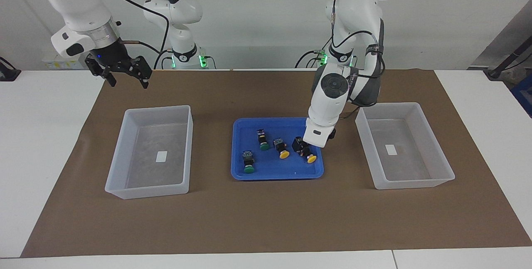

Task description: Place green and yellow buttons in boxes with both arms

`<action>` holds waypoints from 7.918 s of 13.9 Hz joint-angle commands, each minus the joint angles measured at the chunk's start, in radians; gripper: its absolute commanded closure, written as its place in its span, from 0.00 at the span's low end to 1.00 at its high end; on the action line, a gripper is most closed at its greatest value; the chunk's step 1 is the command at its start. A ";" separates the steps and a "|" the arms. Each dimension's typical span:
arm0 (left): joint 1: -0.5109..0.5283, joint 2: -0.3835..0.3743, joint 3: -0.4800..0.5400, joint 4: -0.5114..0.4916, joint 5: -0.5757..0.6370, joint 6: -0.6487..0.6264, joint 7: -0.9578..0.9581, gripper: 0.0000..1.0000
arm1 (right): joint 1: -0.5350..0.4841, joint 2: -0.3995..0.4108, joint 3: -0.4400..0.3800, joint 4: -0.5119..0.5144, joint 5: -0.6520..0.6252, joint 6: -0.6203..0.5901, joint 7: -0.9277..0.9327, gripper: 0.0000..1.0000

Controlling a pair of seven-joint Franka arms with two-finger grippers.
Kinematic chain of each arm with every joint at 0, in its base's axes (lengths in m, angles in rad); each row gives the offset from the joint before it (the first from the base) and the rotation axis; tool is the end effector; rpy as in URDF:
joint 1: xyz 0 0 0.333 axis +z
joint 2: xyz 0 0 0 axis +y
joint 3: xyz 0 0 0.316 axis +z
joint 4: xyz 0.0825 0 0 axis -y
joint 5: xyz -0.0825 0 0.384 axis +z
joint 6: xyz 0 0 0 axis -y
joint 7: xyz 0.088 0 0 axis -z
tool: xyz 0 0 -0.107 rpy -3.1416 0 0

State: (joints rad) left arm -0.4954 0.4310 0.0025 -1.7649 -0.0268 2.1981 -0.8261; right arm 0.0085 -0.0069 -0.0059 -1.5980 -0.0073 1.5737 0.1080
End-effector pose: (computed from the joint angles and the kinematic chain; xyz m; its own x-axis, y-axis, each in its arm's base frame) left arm 0.5764 -0.3108 0.3210 0.9398 0.3415 -0.0138 0.3417 -0.9397 0.0155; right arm 0.5520 0.0006 0.6157 0.9943 -0.1052 -0.0165 -0.1050 -0.9944 0.0091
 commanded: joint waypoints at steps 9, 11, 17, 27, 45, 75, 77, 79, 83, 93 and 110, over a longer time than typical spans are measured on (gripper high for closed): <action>-0.035 -0.025 0.017 -0.117 -0.007 0.129 -0.082 0.08 | -0.013 -0.007 0.003 -0.008 0.021 -0.003 -0.007 0.00; -0.034 -0.025 0.017 -0.117 -0.007 0.129 -0.082 0.22 | -0.006 -0.011 0.004 -0.026 0.021 0.005 -0.005 0.00; -0.022 -0.023 0.016 -0.108 -0.007 0.129 -0.079 0.81 | 0.073 -0.024 0.012 -0.124 0.020 0.195 0.007 0.00; -0.019 -0.018 0.017 -0.059 0.002 0.095 -0.070 1.00 | 0.275 0.146 0.012 -0.200 0.003 0.558 0.157 0.00; 0.303 0.035 0.010 0.338 -0.008 -0.357 0.390 1.00 | 0.461 0.505 0.011 -0.197 -0.210 1.049 0.401 0.28; 0.486 -0.095 0.031 -0.105 -0.028 -0.029 0.849 0.60 | -0.048 0.258 0.011 -0.385 0.116 0.993 -0.338 1.00; 0.485 -0.092 0.031 -0.099 -0.027 -0.040 0.851 0.47 | -0.048 0.289 0.011 -0.384 0.116 1.009 -0.317 1.00; 0.483 -0.087 0.031 -0.059 -0.022 -0.084 0.851 0.44 | -0.048 0.335 0.011 -0.381 0.116 1.084 -0.310 1.00; 0.474 -0.069 0.028 0.077 -0.009 -0.217 0.849 0.44 | -0.051 0.358 0.007 -0.379 0.115 1.097 -0.307 0.68; 0.292 -0.038 0.017 0.295 -0.041 -0.422 0.655 0.36 | -0.036 0.174 0.014 -0.361 0.115 0.858 -0.287 0.15; -0.054 0.020 0.016 0.068 -0.062 0.152 0.142 0.00 | 0.401 0.182 0.014 -0.347 0.067 0.833 -0.016 0.00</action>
State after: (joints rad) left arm -0.5241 0.4439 0.0008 -1.6790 -0.0703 2.3062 -0.6488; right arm 0.3730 0.1637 0.0090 -1.9434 0.0780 2.3867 0.0742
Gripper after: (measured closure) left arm 0.000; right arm 0.000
